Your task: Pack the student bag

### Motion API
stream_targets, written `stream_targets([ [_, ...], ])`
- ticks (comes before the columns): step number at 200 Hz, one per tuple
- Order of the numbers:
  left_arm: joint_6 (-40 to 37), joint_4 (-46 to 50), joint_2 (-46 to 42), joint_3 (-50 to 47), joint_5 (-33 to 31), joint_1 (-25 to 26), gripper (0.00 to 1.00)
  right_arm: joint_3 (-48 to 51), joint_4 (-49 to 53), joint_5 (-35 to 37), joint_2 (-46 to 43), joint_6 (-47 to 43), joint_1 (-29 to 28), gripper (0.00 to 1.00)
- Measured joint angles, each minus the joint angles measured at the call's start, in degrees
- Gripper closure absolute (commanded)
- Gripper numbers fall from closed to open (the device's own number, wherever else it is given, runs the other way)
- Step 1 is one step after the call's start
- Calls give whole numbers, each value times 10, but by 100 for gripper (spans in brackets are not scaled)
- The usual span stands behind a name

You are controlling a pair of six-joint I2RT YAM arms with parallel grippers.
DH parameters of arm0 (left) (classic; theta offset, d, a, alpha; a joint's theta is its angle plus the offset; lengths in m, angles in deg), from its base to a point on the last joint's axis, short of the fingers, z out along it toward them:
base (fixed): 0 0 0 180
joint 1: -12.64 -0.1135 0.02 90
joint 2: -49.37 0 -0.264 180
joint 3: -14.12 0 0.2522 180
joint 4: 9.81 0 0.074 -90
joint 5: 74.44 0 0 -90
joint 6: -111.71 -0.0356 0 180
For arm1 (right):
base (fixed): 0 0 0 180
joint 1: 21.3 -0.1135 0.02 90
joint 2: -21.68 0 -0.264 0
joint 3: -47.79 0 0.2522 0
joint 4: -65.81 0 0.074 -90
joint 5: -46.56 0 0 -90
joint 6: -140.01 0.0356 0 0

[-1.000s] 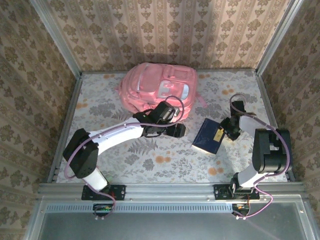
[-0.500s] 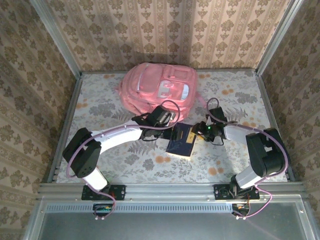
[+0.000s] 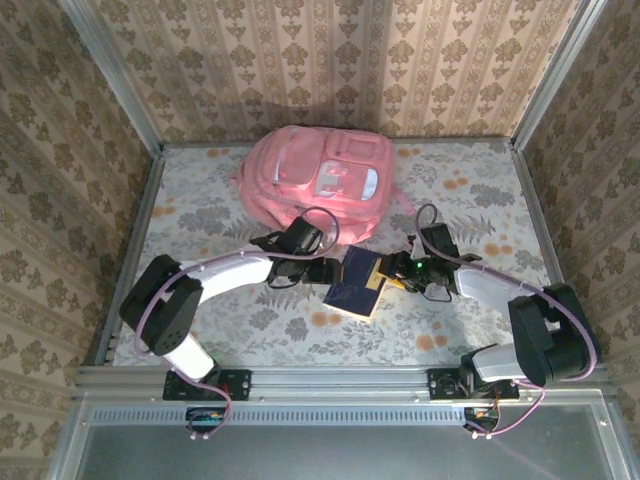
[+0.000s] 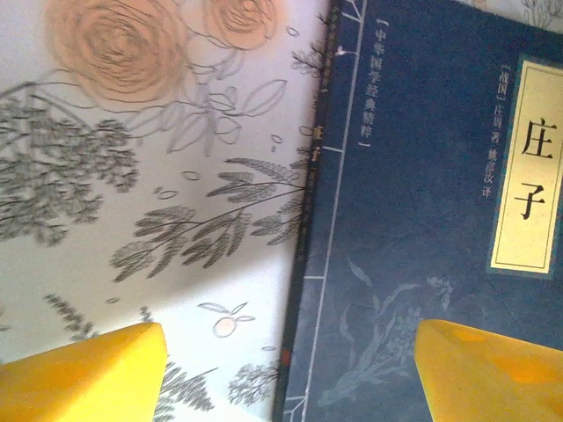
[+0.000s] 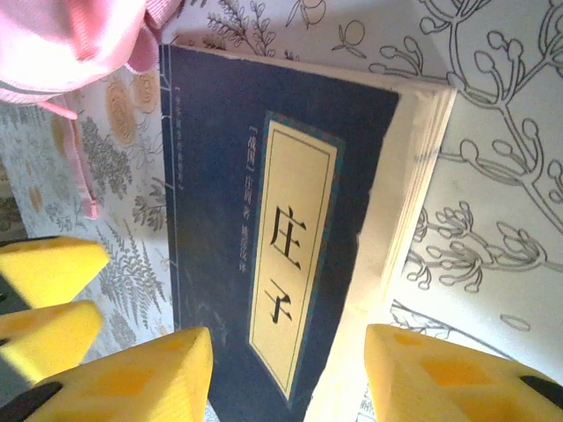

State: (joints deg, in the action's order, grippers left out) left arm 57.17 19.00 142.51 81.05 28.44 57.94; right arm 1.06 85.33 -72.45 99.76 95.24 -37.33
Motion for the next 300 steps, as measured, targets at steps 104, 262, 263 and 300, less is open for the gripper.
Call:
stream_targets([
  [104, -7, -40, 92, 47, 49, 16, 28, 36, -106, -51, 71, 79, 1, 55],
  [262, -7, -50, 97, 50, 56, 24, 30, 27, -90, -62, 38, 64, -13, 60],
  [263, -7, -50, 97, 50, 56, 24, 30, 27, -90, -62, 38, 64, -13, 60],
  [300, 0, -58, 100, 50, 65, 23, 30, 27, -127, -62, 64, 86, -15, 62],
])
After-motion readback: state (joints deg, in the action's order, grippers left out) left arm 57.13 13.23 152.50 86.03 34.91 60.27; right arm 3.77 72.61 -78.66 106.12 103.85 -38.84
